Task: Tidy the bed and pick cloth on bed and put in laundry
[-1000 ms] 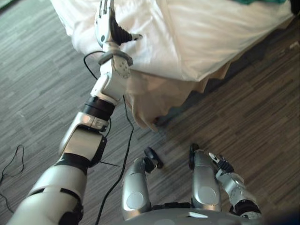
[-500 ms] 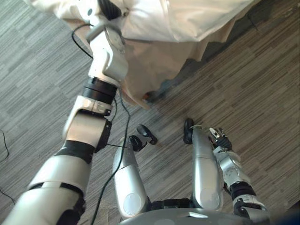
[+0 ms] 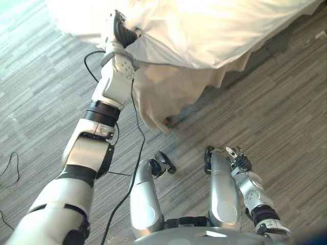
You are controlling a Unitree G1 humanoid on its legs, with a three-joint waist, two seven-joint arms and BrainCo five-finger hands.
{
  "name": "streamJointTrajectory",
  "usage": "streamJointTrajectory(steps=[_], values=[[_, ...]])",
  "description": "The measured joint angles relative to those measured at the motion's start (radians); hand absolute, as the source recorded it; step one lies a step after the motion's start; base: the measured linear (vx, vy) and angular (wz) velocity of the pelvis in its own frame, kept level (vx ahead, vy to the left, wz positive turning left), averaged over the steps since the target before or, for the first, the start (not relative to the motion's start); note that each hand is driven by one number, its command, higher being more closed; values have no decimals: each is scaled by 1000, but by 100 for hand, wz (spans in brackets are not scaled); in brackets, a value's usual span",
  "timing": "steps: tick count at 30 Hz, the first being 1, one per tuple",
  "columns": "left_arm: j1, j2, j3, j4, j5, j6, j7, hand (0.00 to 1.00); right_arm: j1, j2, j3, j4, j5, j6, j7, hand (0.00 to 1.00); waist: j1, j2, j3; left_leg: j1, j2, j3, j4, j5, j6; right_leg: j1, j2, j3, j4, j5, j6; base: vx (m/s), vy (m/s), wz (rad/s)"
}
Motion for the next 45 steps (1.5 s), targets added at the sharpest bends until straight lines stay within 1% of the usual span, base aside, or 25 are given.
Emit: streamJointTrajectory(steps=[1,3,5,7,8,9,11,12,13,14,16,18,19,20,22,25,26,28,30,34,37,39,40,42,45], values=[[18,6,-18,-19,-16,-21,3,100,18,2,1,2,-9,2,-3,0,11,0,-24,5,-4,0,-16,7,-2,10,0,-9,-16,3,0,166,-47,11],[60,25,-53,-61,-31,-98,8,100,57,14,5,7,-15,15,-32,0,34,-12,-79,28,-10,-4,-47,25,-2,49,0,-34,-49,4,1,179,-56,17],[90,27,-53,-78,-32,-149,1,100,76,16,3,11,-15,22,-46,0,40,-17,-104,66,-11,-4,-68,32,-1,107,0,-66,-78,4,1,165,-56,27],[147,46,-51,-103,-35,-189,-23,100,84,23,-5,19,-15,34,-55,0,44,-23,-133,111,-22,-4,-103,41,-8,167,0,-89,-118,4,1,177,-57,20],[192,61,-46,-114,-61,-213,-40,0,87,26,-7,33,-15,39,-58,0,45,-25,-157,133,-34,-6,-135,50,-15,196,1,-101,-148,4,2,149,-50,14],[254,62,-26,-124,-80,-236,-59,0,90,29,-14,58,-15,47,-60,0,44,-23,-183,159,-51,-14,-179,65,-25,231,2,-118,-190,10,11,149,-57,21],[361,53,8,-137,-122,-265,-93,0,96,30,-33,102,-15,75,-66,0,38,-18,-207,205,-75,-36,-243,92,-38,302,10,-144,-259,22,16,172,-62,30],[430,47,22,-138,-143,-278,-112,0,105,29,-45,126,-15,92,-71,0,38,-12,-220,228,-80,-51,-276,105,-51,339,25,-157,-303,37,11,164,-78,28],[510,37,37,-135,-164,-280,-130,0,113,28,-55,159,-16,109,-76,0,37,-9,-241,244,-89,-68,-314,126,-63,372,37,-173,-355,52,10,123,-75,19],[534,30,39,-135,-176,-280,-136,0,116,26,-58,169,-16,114,-77,0,36,-8,-246,249,-91,-74,-328,133,-64,384,40,-180,-373,59,9,122,-76,20],[626,-14,51,-134,-206,-280,-145,0,122,21,-74,212,-16,140,-80,0,36,-6,-257,277,-98,-96,-376,156,-75,432,59,-200,-435,82,6,125,-70,19],[714,-57,62,-134,-249,-282,-145,0,134,17,-74,227,-16,159,-82,0,36,-6,-262,311,-107,-115,-414,171,-85,480,74,-212,-481,98,3,95,-49,18],[779,-93,71,-134,-269,-286,-143,0,148,13,-74,227,-17,169,-83,0,37,-6,-276,332,-110,-123,-441,183,-91,508,78,-223,-507,104,1,95,-58,24],[838,-126,77,-134,-270,-289,-134,0,159,5,-74,230,-20,178,-84,0,37,1,-295,341,-112,-134,-462,187,-97,524,86,-236,-527,112,-4,106,-55,26],[945,-174,78,-133,-306,-295,-118,0,165,-7,-74,231,-36,194,-85,0,39,17,-308,377,-113,-147,-503,202,-104,561,100,-243,-550,132,-8,88,-27,23],[1043,-217,78,-102,-313,-307,-88,0,164,-8,-74,232,-35,204,-84,0,45,24,-329,406,-121,-160,-550,225,-110,583,107,-260,-560,140,-12,43,-38,18],[1070,-234,78,-69,-335,-318,-74,0,160,-8,-74,240,-35,209,-84,0,54,24,-336,417,-125,-170,-570,237,-109,593,107,-262,-561,140,-12,15,-53,20],[1105,-258,82,-14,-341,-332,-47,0,157,-7,-74,249,-34,213,-84,0,65,24,-339,440,-128,-171,-596,247,-112,603,112,-264,-566,144,-11,-11,-35,11],[1152,-283,106,54,-346,-357,-21,0,153,-3,-75,249,-27,211,-84,0,67,18,-350,452,-139,-173,-626,264,-110,613,113,-265,-588,153,-4,-29,-24,4],[1189,-306,150,197,-345,-372,-7,0,151,2,-90,261,11,198,-86,0,67,12,-352,470,-158,-172,-667,288,-104,625,109,-265,-613,164,8,-58,-7,-1],[1210,-324,206,318,-352,-385,-15,0,159,11,-116,275,29,158,-93,0,67,8,-355,486,-174,-172,-702,306,-98,630,103,-265,-628,169,16,-83,5,-5],[1217,-338,253,388,-399,-395,-38,0,160,13,-133,289,46,124,-106,0,68,5,-353,493,-187,-174,-723,321,-92,631,99,-265,-635,169,16,-141,2,-4],[1220,-342,268,402,-414,-396,-52,0,163,14,-142,289,46,115,-113,0,68,3,-351,495,-194,-174,-723,322,-89,634,96,-265,-641,169,16,-159,0,-7],[1237,-348,293,434,-414,-410,-73,0,168,18,-160,288,45,77,-123,0,71,2,-349,499,-204,-175,-729,328,-81,642,86,-267,-653,164,20,-149,11,-6],[1249,-372,337,457,-415,-430,-80,0,183,25,-164,289,44,35,-131,0,66,4,-348,495,-213,-196,-730,332,-76,643,78,-281,-650,154,22,-140,29,13]])
